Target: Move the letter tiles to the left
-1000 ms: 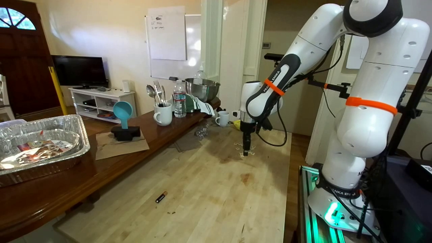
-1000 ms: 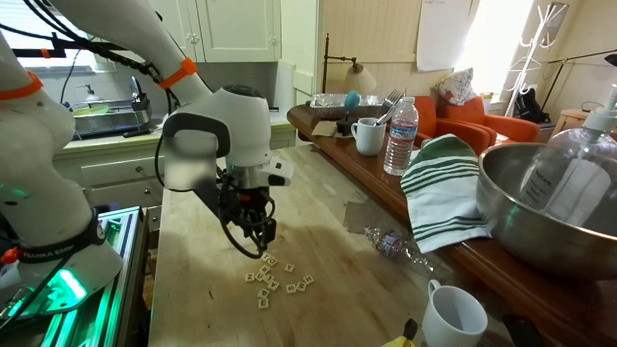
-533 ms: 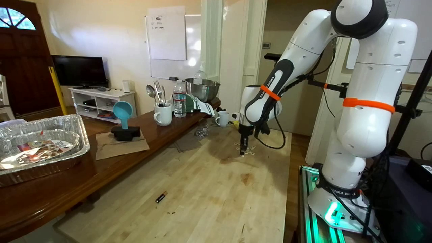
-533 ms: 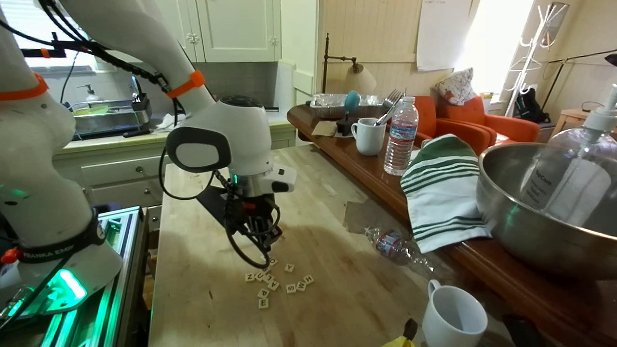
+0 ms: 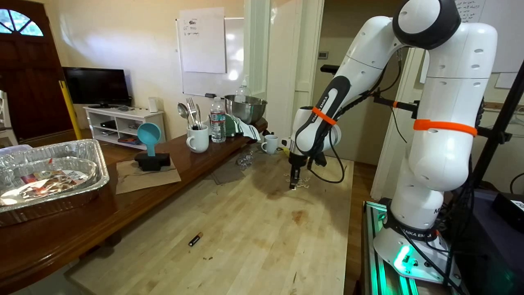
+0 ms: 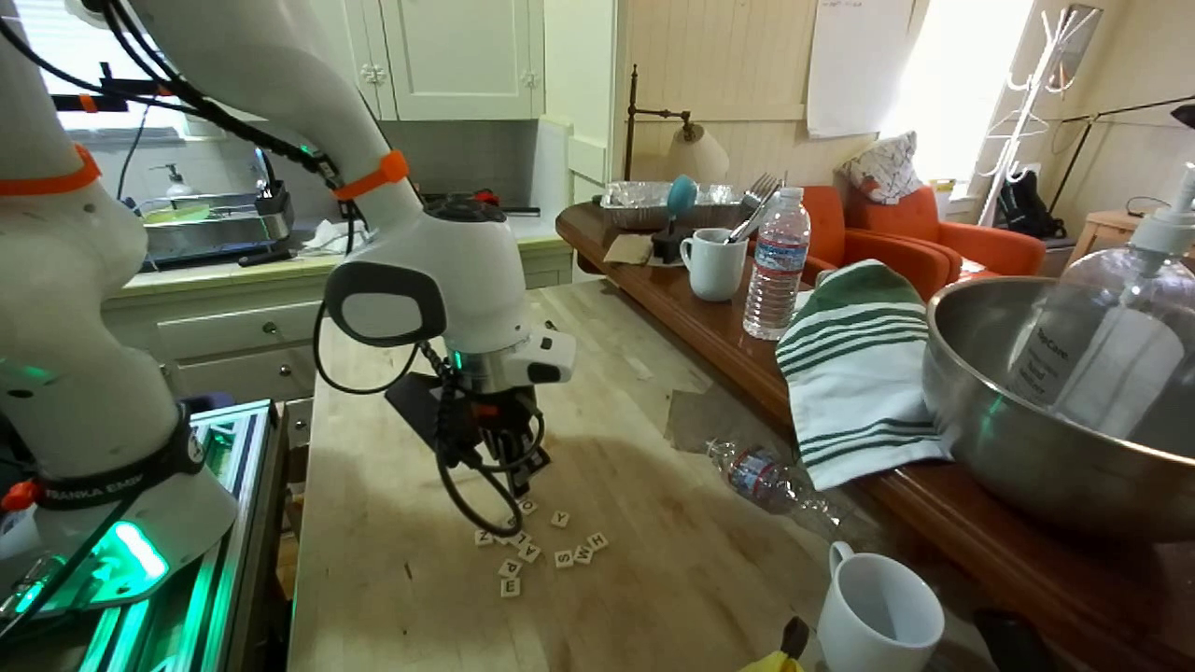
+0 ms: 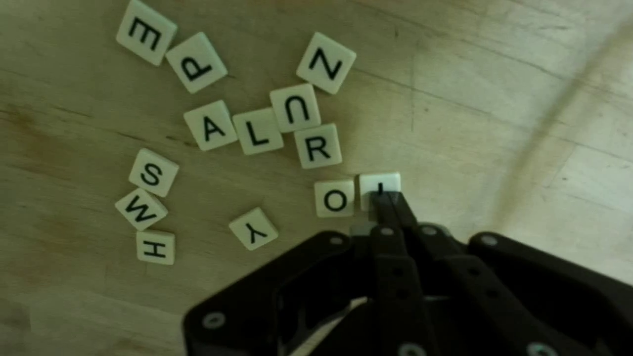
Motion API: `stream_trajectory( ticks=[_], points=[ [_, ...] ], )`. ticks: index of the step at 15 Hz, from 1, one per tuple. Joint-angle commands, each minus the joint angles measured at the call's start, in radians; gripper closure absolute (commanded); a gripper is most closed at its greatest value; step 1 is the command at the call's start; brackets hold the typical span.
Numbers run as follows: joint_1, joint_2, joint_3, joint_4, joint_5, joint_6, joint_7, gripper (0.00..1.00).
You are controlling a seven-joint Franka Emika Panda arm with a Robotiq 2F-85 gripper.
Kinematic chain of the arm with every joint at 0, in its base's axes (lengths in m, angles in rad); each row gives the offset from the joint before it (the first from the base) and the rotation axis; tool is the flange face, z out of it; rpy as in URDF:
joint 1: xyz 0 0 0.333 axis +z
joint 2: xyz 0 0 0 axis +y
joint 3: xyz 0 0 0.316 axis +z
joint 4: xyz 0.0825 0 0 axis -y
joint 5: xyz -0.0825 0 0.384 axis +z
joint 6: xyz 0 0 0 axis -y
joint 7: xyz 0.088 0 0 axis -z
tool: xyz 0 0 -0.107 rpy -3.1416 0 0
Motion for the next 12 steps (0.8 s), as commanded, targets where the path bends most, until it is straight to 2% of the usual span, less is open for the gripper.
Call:
stream_trajectory(
  ticks=[1, 12],
  points=[
    [-0.003, 0.022, 0.008, 0.001, 0.050, 0.020, -0.044, 1.00],
    [0.015, 0.067, 0.024, 0.002, 0.088, 0.026, -0.004, 1.00]
  ],
)
